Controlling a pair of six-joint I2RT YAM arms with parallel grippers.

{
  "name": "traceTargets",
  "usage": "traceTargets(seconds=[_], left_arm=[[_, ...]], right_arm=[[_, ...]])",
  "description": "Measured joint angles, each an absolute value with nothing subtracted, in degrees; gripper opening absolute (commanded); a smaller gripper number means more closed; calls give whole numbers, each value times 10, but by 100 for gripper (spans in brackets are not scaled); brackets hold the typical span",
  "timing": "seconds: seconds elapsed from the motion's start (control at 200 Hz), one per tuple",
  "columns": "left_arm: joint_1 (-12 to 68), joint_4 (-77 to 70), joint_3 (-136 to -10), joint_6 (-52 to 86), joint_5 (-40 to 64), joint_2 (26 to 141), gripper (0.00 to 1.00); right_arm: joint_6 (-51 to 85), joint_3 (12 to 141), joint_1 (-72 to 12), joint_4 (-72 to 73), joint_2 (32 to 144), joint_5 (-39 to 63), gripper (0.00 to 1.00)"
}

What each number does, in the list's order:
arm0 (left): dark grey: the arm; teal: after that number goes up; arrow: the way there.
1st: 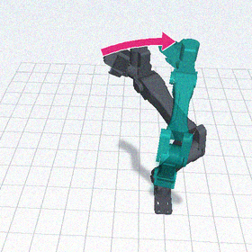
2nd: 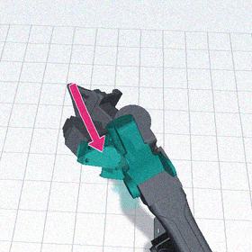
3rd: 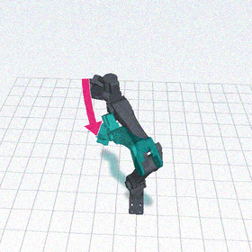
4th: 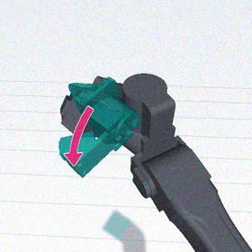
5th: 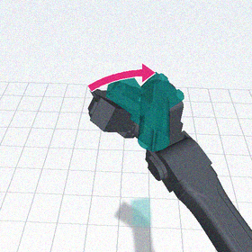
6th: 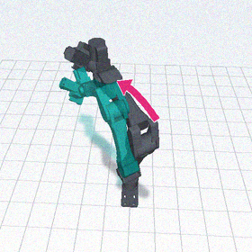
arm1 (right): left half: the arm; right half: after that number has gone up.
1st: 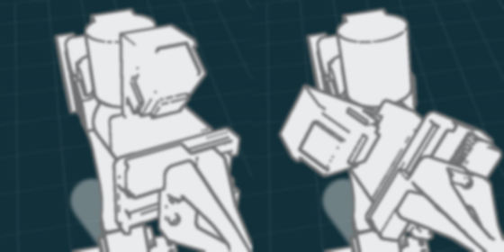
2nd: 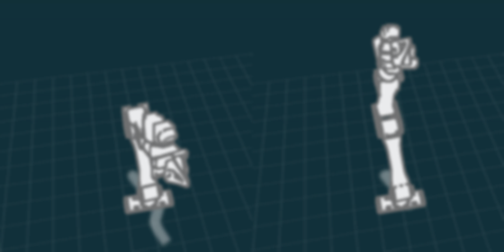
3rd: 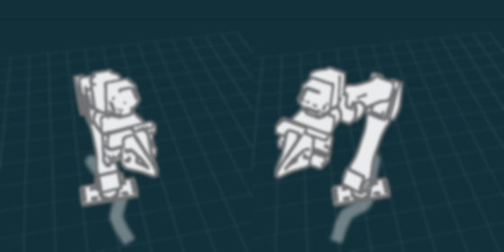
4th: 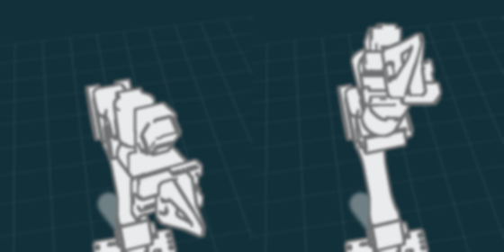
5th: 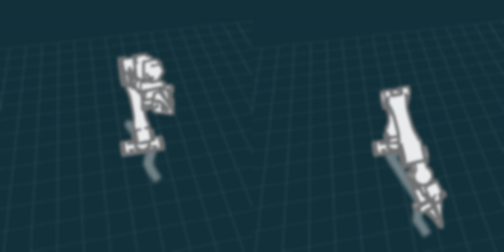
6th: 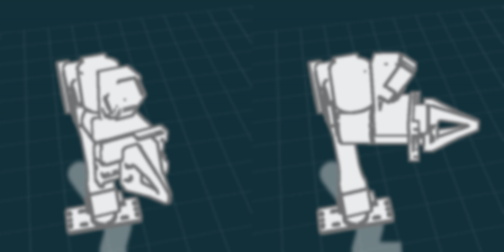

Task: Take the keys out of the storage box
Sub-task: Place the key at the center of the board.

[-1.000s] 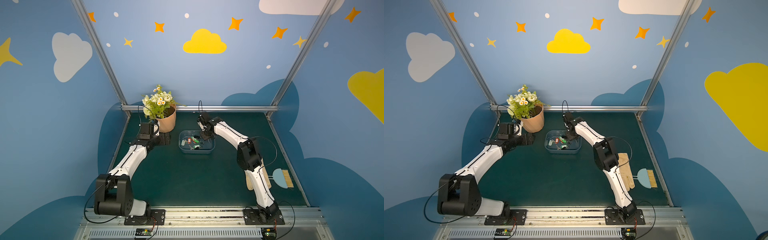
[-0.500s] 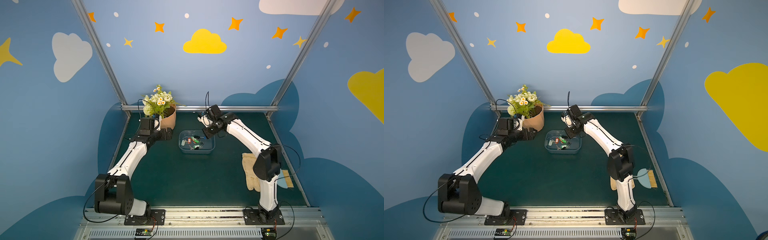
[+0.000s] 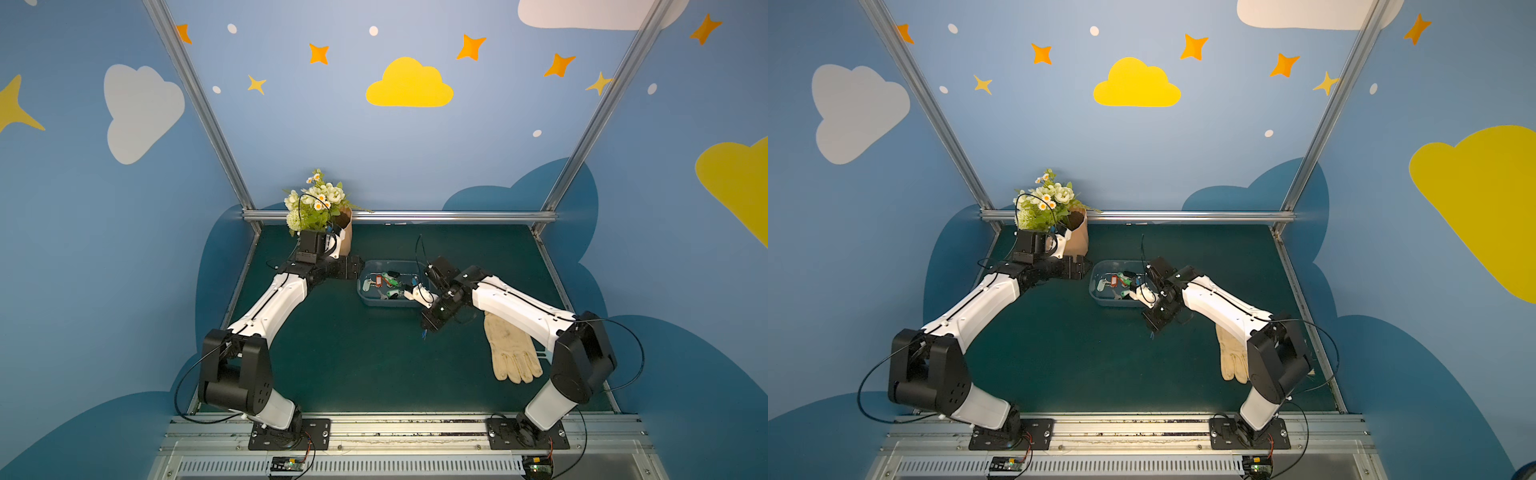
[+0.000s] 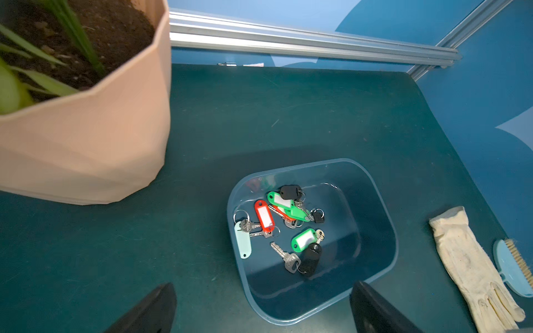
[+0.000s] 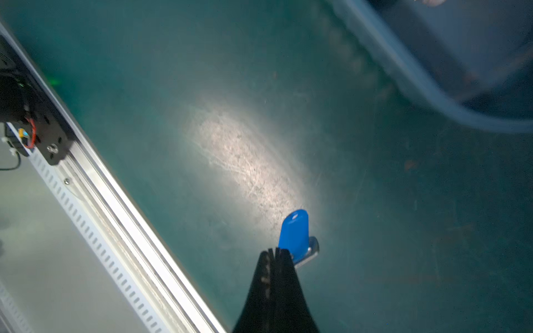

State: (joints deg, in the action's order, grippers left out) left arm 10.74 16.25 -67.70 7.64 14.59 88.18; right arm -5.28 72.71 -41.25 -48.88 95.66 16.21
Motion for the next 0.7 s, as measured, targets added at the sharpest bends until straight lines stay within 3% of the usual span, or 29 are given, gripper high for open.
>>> traceTargets(seconds=[0.456,0.701], left_arm=[[154,172,-691,61,140,912,100],[170,184,-719,47,139,936,100]], right_arm=[[-16,701,-400,-382,1018,161,0],[-33,702,-402,-379,1023,151,27]])
